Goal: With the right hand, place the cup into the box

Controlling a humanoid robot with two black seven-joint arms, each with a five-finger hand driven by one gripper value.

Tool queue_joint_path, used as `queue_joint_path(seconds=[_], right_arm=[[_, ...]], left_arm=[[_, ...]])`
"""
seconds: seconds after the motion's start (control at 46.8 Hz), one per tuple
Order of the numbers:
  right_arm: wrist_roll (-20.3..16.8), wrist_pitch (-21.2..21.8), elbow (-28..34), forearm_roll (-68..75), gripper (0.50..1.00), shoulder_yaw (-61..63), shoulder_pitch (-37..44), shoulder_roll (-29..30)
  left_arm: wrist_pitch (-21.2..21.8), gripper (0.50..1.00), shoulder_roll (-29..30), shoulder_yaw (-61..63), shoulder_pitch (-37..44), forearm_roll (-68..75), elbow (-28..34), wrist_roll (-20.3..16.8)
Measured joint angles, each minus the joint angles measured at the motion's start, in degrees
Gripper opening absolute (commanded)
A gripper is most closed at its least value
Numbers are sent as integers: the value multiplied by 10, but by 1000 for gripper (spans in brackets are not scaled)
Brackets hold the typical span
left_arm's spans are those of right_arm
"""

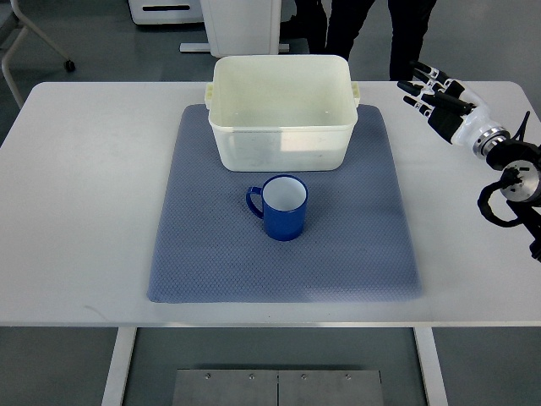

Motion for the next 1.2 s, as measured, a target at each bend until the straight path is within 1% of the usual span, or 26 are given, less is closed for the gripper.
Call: queue_joint_path(seconds=[1.197], right_arm=[[1, 0, 0, 0, 1000, 0, 3, -4]], left_arm=[[0, 1000, 0, 0, 0, 0, 0, 0]])
